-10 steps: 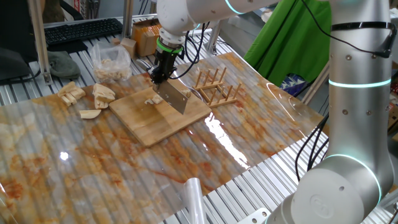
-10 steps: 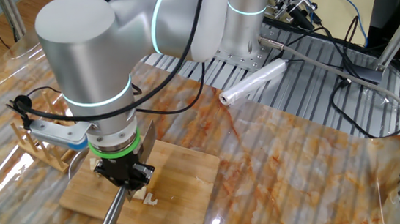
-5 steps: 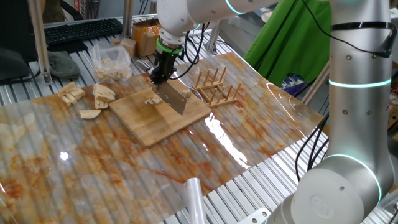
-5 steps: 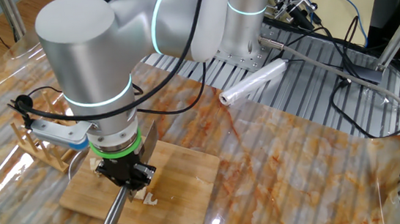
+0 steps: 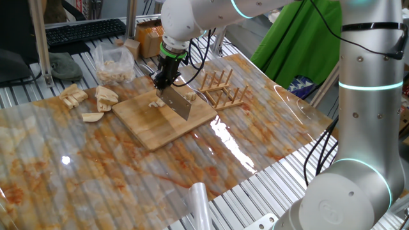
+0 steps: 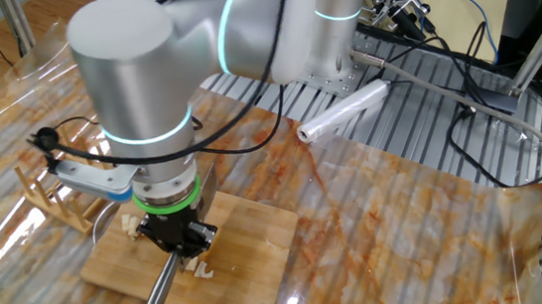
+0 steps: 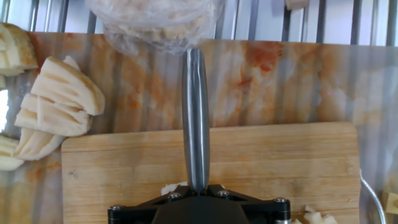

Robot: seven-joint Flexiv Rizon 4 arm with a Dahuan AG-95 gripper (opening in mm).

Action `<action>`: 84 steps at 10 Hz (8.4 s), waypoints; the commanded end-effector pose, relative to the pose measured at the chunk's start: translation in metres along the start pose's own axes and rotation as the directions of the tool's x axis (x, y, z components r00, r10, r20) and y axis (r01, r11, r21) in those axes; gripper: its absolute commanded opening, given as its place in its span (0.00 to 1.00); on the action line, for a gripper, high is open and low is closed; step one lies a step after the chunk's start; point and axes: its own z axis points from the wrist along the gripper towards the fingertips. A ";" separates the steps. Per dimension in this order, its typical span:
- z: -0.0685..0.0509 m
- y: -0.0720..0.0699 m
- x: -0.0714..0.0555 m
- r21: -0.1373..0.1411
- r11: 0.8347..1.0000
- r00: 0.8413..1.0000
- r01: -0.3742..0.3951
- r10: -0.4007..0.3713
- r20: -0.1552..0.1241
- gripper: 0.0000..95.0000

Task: Slice the lotus root

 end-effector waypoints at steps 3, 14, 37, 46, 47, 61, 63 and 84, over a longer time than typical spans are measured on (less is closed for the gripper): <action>0.005 0.001 -0.002 -0.006 1.000 1.000 -0.003 0.003 -0.002 0.00; 0.003 -0.001 -0.002 0.006 1.000 1.000 -0.003 0.003 -0.018 0.00; 0.015 0.003 -0.001 -0.009 0.999 0.999 -0.030 0.030 -0.012 0.00; 0.025 0.005 0.005 -0.055 0.996 0.998 -0.067 0.066 -0.012 0.00; 0.023 0.004 0.005 -0.050 0.997 0.998 -0.064 0.063 -0.014 0.00; 0.015 0.009 0.013 -0.055 0.991 0.993 -0.119 0.119 -0.003 0.00; 0.010 0.010 0.013 -0.048 0.992 0.993 -0.119 0.119 -0.007 0.00; 0.018 -0.007 0.007 -0.025 1.000 1.000 -0.004 0.004 -0.025 0.00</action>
